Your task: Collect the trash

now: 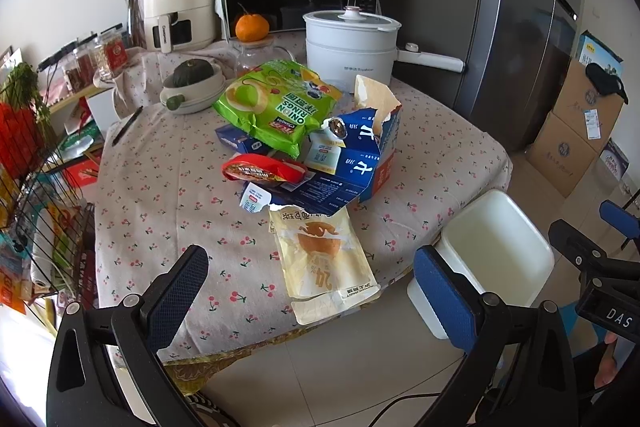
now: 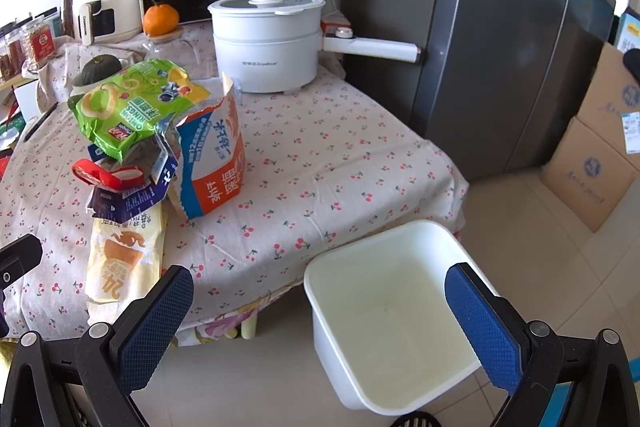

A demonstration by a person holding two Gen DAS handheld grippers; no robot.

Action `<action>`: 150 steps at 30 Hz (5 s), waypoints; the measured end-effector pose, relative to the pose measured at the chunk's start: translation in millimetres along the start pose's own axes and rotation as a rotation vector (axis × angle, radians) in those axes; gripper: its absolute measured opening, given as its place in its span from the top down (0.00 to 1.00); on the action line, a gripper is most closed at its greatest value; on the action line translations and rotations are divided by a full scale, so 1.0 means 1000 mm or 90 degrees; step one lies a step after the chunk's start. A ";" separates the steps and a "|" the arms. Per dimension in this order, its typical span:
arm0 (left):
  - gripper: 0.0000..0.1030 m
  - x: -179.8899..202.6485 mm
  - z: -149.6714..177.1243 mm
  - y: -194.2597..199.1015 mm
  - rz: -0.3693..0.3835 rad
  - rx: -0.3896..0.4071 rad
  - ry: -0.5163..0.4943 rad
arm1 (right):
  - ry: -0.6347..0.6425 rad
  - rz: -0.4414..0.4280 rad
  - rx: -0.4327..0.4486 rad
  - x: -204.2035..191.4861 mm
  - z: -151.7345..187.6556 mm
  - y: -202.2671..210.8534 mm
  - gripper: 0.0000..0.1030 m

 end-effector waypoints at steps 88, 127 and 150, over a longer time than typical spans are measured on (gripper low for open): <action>0.92 0.030 -0.079 -0.133 0.062 -0.083 -0.199 | -0.059 -0.094 -0.220 0.024 -0.069 -0.135 0.00; 0.99 -0.066 -0.054 -0.002 0.254 0.059 0.001 | 0.096 -0.237 -0.417 -0.079 0.079 -0.159 0.30; 0.99 -0.092 0.073 -0.014 0.262 -0.098 -0.065 | 0.198 -0.183 -0.604 -0.126 0.348 -0.301 0.32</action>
Point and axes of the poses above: each gripper's, at about its wrist camera, not at the fingertips, and y roughly against the way its jaws point, x to its right, z to its underside, the point moved 2 cm from there along -y, roughly the way its jaws point, and after that the axes turned 1 degree about -y, right-handed, at the moved point
